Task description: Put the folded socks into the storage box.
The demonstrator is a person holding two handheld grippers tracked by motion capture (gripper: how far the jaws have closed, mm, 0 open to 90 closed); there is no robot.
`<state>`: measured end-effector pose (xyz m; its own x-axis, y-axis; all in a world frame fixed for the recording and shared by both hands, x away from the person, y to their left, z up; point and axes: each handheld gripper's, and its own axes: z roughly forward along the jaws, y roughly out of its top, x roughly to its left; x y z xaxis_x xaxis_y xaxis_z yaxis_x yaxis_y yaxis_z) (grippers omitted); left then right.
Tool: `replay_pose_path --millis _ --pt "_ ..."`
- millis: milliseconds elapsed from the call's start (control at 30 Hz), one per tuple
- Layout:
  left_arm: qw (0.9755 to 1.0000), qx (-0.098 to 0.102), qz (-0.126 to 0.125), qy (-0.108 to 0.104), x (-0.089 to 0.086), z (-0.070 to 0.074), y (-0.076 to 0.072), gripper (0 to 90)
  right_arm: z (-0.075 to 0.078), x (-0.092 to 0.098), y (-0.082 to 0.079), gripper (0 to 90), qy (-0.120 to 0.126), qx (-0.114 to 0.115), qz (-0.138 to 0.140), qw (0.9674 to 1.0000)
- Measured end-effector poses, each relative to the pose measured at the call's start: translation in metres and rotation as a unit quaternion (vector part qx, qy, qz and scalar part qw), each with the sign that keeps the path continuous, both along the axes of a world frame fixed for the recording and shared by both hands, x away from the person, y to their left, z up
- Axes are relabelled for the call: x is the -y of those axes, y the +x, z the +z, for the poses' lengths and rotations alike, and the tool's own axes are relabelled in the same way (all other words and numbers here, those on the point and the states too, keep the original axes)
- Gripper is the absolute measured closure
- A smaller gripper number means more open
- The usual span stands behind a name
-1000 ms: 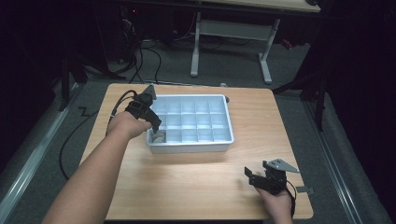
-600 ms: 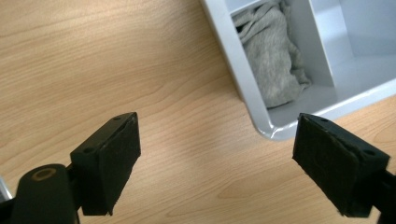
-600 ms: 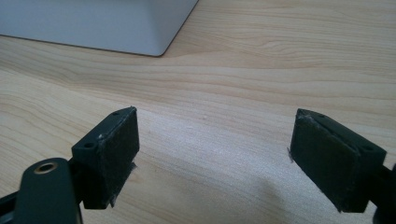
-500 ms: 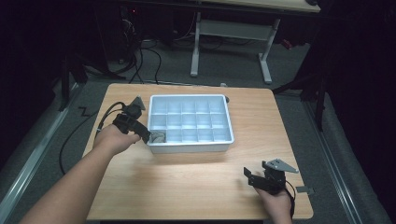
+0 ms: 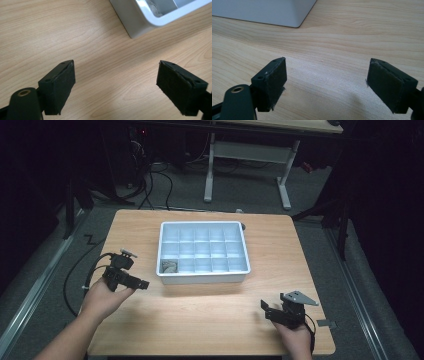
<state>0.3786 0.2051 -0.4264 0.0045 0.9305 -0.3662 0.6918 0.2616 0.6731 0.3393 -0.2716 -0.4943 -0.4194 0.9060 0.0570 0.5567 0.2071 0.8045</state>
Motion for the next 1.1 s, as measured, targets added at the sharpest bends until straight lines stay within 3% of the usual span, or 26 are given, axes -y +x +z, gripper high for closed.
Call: replay_pose_path --millis 33,133,300,400,467,500,533,600,667,700,867,1033,1100 --pt "0.9998 0.019 -0.002 -0.005 -0.001 -0.003 -0.006 16.7 0.000 0.000 0.000 16.3 -0.001 0.000 0.001 1.0000" --pt "0.9983 0.048 -0.004 -0.032 -0.005 -0.015 -0.021 17.7 -0.001 -0.001 0.000 16.3 -0.003 -0.002 0.000 1.0000" --pt "0.9913 0.107 0.000 -0.078 -0.010 -0.039 -0.043 17.8 0.000 -0.002 -0.001 16.3 -0.006 0.001 -0.001 1.0000" --pt "0.9845 0.136 -0.003 -0.111 -0.011 -0.048 -0.056 17.7 0.001 -0.003 -0.003 16.3 -0.007 0.010 0.004 0.9999" --pt "0.9781 0.164 -0.004 -0.129 -0.009 -0.053 -0.068 17.4 0.002 -0.004 -0.005 16.3 -0.006 0.016 0.007 0.9998" --pt "0.9781 0.164 -0.004 -0.129 -0.009 -0.053 -0.068 17.4 0.002 -0.004 -0.006 16.3 -0.008 0.019 0.008 0.9998" --pt "0.9727 0.187 -0.009 -0.138 -0.007 -0.058 -0.077 17.3 0.002 -0.005 -0.007 16.3 -0.007 0.022 0.008 0.9997" --pt "0.9692 0.205 -0.027 -0.133 -0.005 -0.057 -0.081 15.1 0.002 -0.005 -0.008 16.2 -0.010 0.030 0.011 0.9994" --pt "0.9617 0.225 -0.040 -0.151 -0.004 -0.058 -0.085 15.2 0.002 -0.005 -0.009 16.3 -0.011 0.036 0.007 0.9992" --pt "0.9599 0.226 -0.044 -0.160 -0.004 -0.060 -0.085 14.9 0.002 -0.005 -0.009 16.3 -0.011 0.039 0.006 0.9992" --pt "0.9604 0.214 -0.056 -0.169 -0.001 -0.068 -0.081 13.9 0.004 -0.005 -0.011 16.3 -0.012 0.049 -0.009 0.9987" --pt "0.9642 0.198 -0.052 -0.169 -0.005 -0.071 -0.078 12.6 0.004 -0.009 -0.012 16.3 -0.017 0.050 -0.012 0.9985" --pt "0.9641 0.200 -0.050 -0.167 -0.005 -0.070 -0.077 12.6 0.003 -0.010 -0.012 16.3 -0.018 0.048 -0.010 0.9986"
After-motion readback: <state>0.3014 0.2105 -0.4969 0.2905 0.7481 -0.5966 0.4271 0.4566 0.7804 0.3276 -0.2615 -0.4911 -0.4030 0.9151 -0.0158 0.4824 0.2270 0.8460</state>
